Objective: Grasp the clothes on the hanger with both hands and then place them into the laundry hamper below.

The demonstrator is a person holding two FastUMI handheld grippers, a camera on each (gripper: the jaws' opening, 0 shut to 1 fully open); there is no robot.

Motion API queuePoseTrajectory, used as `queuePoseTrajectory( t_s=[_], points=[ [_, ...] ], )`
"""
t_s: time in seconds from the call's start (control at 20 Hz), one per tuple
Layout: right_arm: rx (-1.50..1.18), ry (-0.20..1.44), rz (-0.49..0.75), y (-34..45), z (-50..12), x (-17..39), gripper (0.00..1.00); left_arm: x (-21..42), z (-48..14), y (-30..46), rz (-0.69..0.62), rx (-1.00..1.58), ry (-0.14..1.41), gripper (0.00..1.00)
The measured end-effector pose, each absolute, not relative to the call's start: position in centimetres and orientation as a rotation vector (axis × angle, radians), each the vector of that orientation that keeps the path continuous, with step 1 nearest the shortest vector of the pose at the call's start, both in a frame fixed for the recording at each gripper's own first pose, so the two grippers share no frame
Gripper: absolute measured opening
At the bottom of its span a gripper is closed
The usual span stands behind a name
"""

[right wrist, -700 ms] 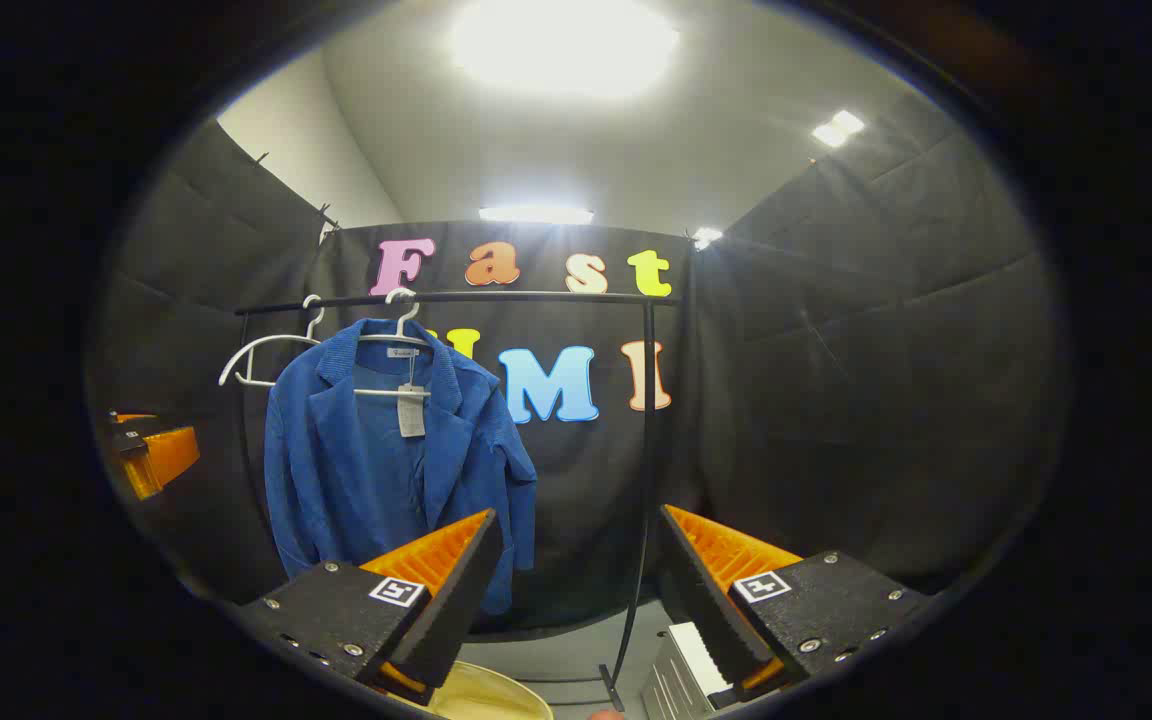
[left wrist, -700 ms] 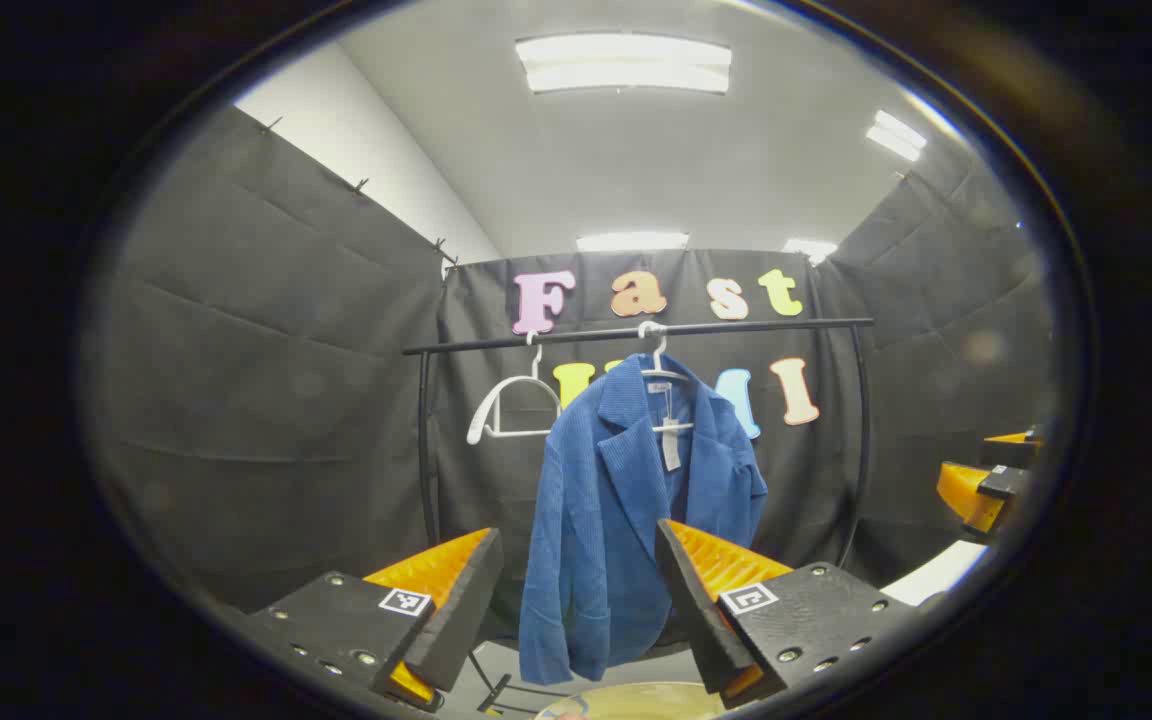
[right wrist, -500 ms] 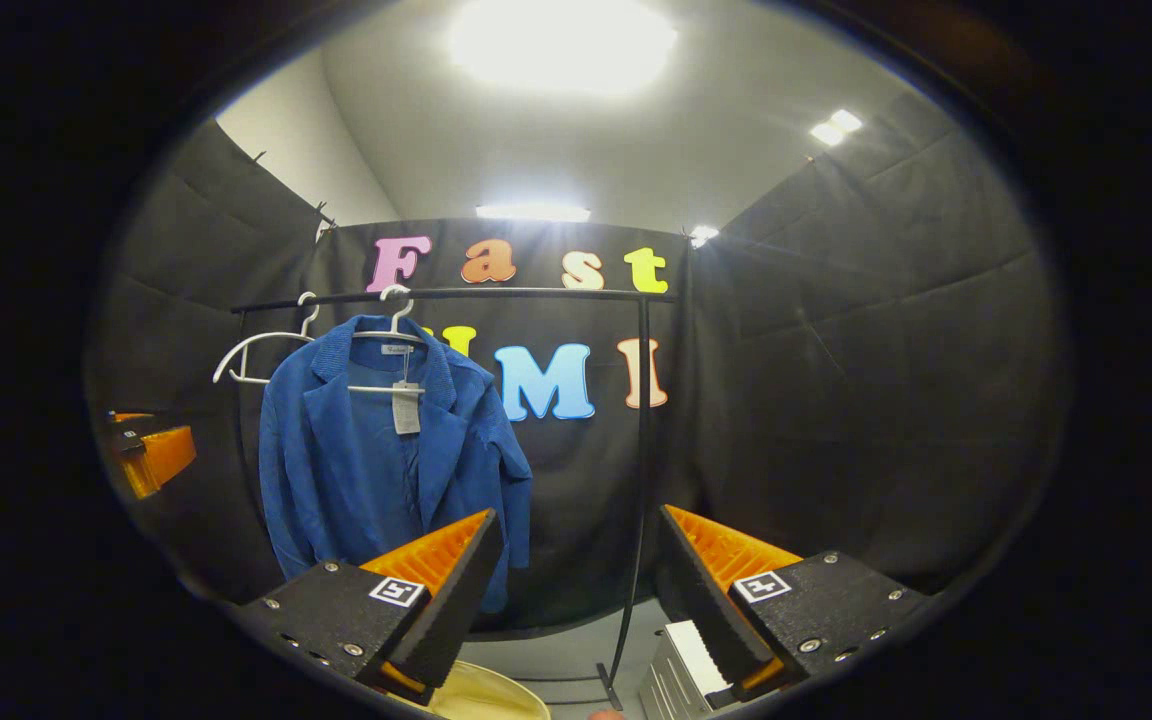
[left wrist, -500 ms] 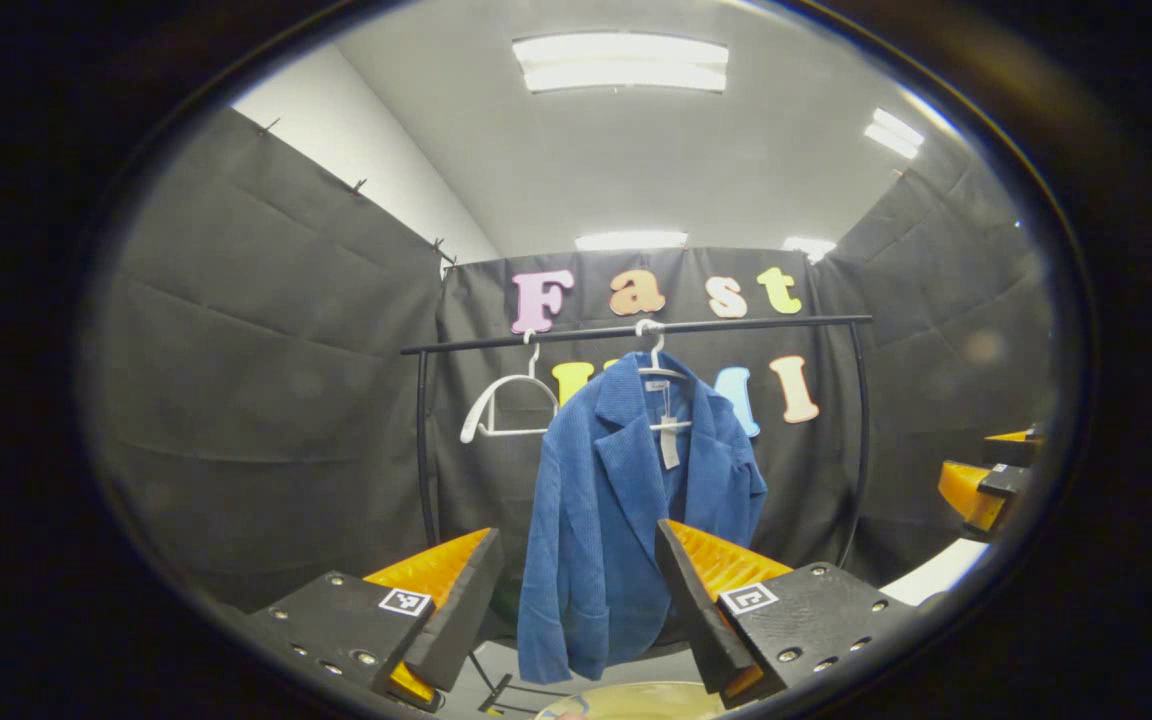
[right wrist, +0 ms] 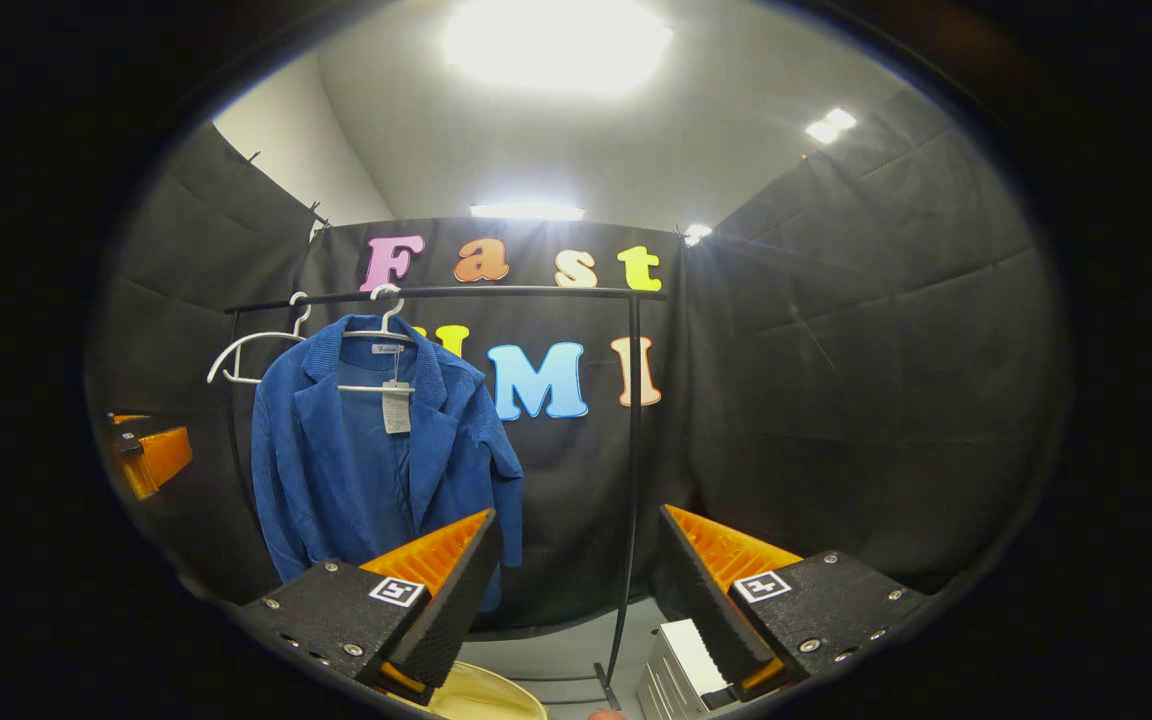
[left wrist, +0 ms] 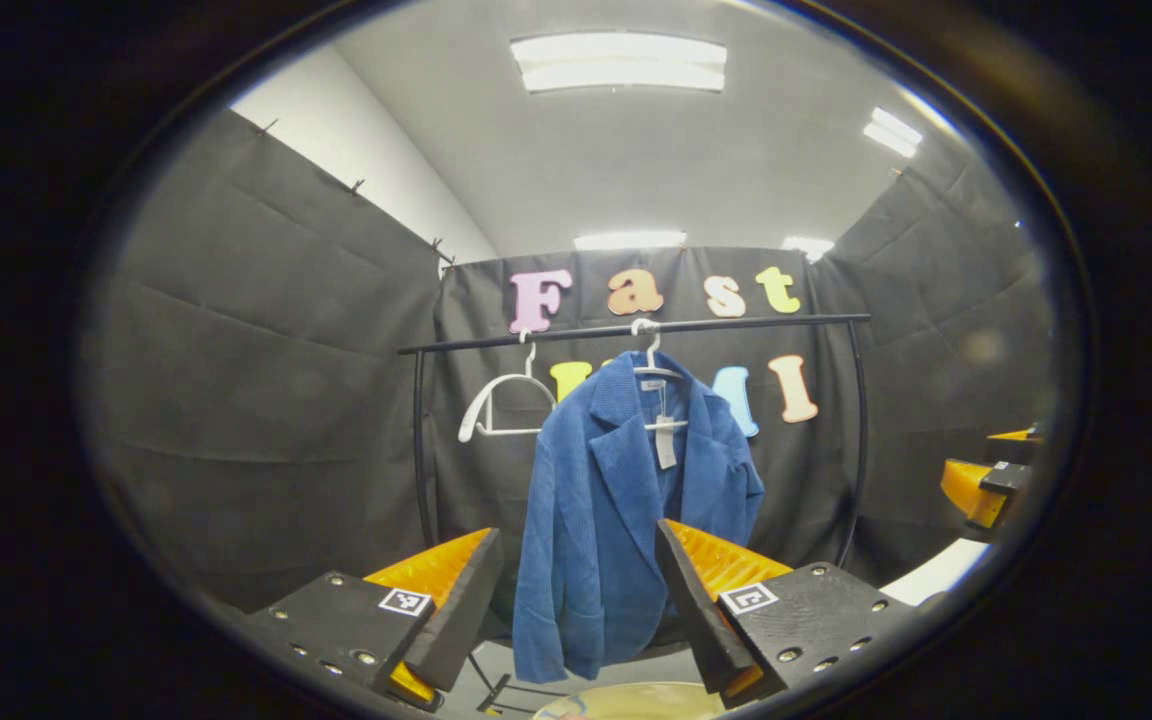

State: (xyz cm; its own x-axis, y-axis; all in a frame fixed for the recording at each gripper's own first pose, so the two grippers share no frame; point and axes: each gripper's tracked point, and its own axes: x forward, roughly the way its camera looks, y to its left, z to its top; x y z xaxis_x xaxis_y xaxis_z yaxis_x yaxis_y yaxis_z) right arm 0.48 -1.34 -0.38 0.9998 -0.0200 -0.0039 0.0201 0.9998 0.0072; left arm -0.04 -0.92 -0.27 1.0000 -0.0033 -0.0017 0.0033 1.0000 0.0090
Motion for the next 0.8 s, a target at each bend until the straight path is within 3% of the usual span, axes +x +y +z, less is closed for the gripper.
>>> queuePoseTrajectory(
  t_s=[0.8],
  points=[
    [0.002,-0.048,0.017,0.7,2.7,1.1,0.96,0.3,1.4,0.7,0.008,0.008,-0.018,0.89]
  ],
)
